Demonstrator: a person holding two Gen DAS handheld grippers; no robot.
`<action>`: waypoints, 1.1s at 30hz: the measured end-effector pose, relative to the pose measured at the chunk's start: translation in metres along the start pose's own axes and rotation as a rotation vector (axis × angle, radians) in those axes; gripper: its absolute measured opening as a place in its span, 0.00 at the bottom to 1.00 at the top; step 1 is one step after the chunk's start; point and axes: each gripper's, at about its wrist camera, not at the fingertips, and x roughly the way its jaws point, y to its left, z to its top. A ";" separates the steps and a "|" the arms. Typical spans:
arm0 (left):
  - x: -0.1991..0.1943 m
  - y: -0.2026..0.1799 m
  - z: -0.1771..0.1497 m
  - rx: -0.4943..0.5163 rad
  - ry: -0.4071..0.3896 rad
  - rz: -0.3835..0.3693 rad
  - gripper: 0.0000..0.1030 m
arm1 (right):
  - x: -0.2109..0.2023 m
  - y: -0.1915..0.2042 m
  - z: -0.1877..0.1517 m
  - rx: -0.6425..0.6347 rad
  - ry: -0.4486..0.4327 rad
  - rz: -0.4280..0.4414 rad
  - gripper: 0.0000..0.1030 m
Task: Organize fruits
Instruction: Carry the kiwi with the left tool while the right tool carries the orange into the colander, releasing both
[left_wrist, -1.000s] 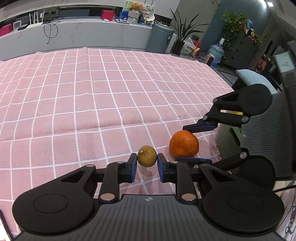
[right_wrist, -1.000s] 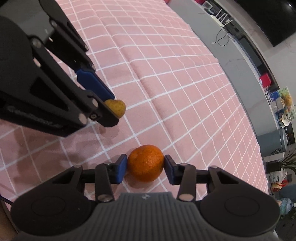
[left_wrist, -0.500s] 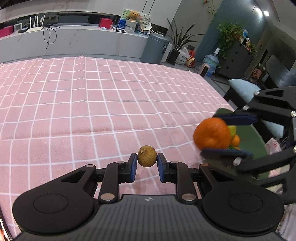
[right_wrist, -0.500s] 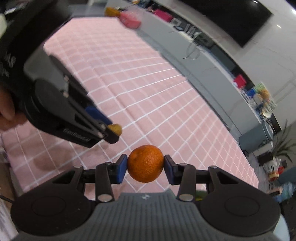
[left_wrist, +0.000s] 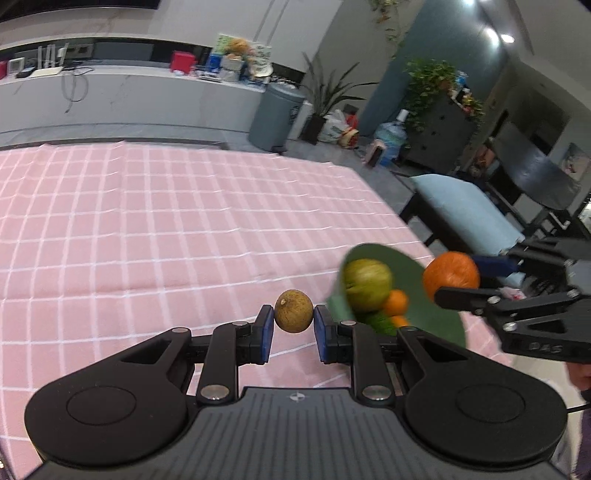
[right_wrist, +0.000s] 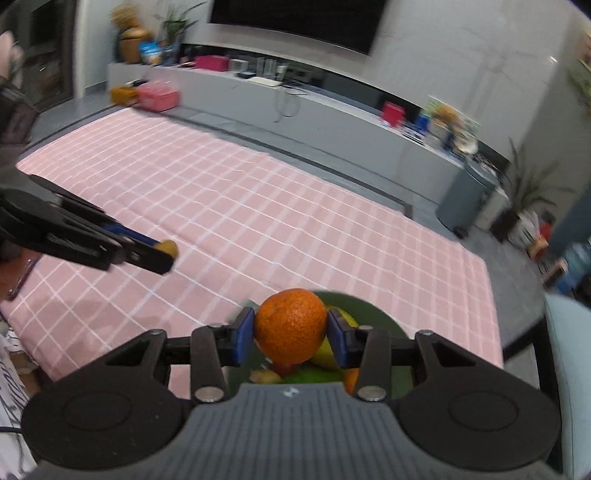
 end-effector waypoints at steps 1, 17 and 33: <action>0.002 -0.006 0.003 0.005 -0.001 -0.014 0.25 | -0.002 -0.007 -0.004 0.019 0.004 -0.010 0.38; 0.090 -0.090 0.025 0.112 0.230 0.034 0.25 | 0.034 -0.065 -0.060 0.157 0.188 0.046 0.38; 0.130 -0.098 0.017 0.178 0.381 0.171 0.25 | 0.090 -0.069 -0.068 0.090 0.358 0.121 0.39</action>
